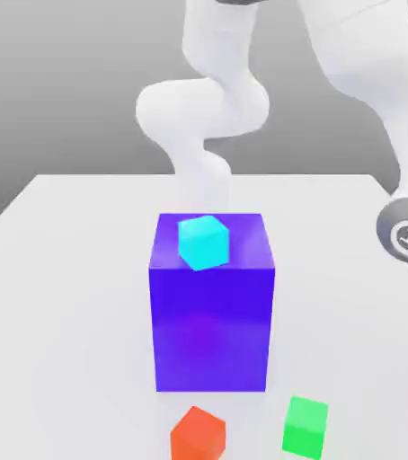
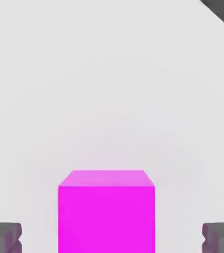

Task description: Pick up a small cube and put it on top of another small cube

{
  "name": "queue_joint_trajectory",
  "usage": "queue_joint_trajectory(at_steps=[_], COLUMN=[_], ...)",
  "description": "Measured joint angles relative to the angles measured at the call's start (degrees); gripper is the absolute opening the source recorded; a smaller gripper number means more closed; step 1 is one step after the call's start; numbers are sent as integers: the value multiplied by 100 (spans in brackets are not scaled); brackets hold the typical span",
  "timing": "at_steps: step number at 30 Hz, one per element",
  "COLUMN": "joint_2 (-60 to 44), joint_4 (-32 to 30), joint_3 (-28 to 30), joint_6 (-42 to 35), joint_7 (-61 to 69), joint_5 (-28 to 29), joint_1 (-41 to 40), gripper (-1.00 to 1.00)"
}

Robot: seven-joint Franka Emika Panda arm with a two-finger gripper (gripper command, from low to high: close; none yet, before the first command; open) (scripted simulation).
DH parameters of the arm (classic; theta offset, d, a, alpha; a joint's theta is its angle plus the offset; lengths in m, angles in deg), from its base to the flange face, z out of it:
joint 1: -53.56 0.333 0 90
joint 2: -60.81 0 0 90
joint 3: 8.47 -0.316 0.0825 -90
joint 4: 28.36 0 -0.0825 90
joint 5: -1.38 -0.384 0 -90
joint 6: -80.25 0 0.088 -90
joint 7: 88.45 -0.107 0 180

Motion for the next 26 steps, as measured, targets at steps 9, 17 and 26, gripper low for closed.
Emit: queue_joint_trajectory(at_steps=[9,17,26], joint_2=[472,1997,1475], joint_4=[-129,-1090,-1289], joint_3=[-282,193,680], joint_6=[-335,-702,67], joint_7=[235,102,-322], joint_5=[-325,-1658,-1527], joint_1=[-210,-1468,-1602], gripper=[-100,-100,100])
